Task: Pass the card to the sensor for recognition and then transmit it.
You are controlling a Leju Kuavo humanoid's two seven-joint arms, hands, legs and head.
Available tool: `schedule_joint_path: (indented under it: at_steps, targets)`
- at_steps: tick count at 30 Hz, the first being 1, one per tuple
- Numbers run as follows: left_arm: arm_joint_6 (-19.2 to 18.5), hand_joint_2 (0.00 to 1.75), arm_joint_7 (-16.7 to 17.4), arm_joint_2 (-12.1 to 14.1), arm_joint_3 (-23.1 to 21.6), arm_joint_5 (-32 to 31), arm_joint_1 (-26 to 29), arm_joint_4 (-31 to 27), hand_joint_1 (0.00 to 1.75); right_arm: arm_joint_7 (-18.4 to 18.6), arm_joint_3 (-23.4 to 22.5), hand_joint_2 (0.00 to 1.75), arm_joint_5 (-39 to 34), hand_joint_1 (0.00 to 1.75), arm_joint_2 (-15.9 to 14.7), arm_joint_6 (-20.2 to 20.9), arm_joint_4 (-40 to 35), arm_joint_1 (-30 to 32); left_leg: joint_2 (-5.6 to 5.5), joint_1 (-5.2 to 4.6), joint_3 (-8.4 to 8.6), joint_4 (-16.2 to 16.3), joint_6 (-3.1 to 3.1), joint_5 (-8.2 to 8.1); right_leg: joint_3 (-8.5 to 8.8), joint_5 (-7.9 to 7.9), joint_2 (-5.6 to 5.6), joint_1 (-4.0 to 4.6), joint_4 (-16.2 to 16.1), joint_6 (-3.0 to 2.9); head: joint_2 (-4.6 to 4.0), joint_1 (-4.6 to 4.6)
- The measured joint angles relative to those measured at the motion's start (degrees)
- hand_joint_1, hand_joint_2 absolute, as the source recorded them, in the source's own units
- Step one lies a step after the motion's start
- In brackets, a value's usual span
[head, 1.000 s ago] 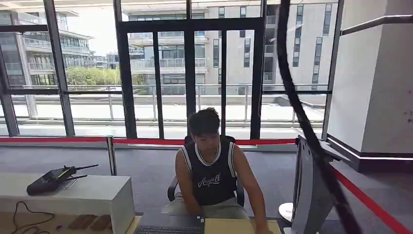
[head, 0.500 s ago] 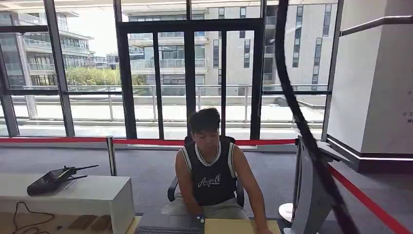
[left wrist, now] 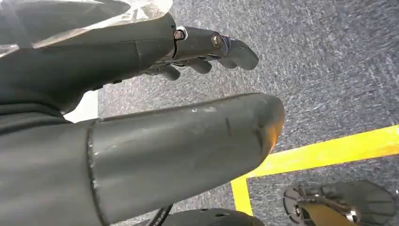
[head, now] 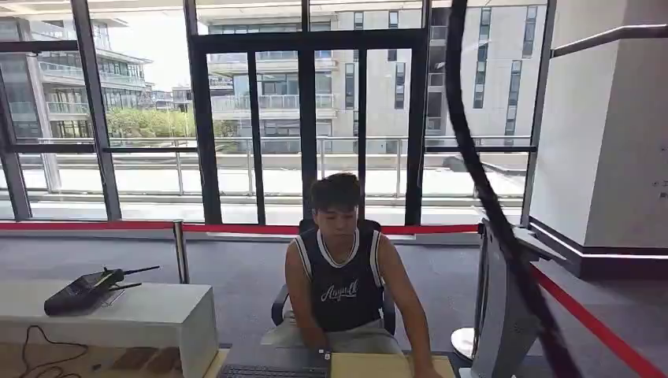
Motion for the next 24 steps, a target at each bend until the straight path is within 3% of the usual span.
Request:
schedule_joint_path:
  at_steps: [12, 19, 24]
  targets:
    - [-0.9, 0.0, -1.6, 0.1, -1.9, -1.1, 0.0, 0.0, 0.0, 4.6, -2.7, 1.75, 5.8, 1.75, -6.5, 4.4, -13.5, -8.5, 0.0, -0.02, -0.02, 0.0, 0.0, 0.0, -0.03, 0.01, 0.0, 0.0, 0.0, 0.01, 0.0, -0.04]
    - [-1.0, 0.0, -1.9, 0.1, -2.8, -1.4, -0.1, 0.0, 0.0, 4.8, -2.8, 1.75, 8.5, 1.75, -6.6, 7.4, -18.0, -12.1, 0.0, 0.0, -0.04, 0.0, -0.01, 0.01, -0.02, 0.01, 0.0, 0.03, 0.0, 0.01, 0.0, -0.07]
    - [-1.4, 0.0, -2.1, 0.1, -3.6, -2.2, -0.4, 0.0, 0.0, 4.1, -1.9, 1.75, 9.5, 1.75, -4.5, 8.6, -18.5, -13.5, 0.0, 0.0, -0.06, 0.0, -0.02, 0.02, -0.02, 0.01, 0.0, 0.03, 0.0, 0.01, 0.0, -0.07]
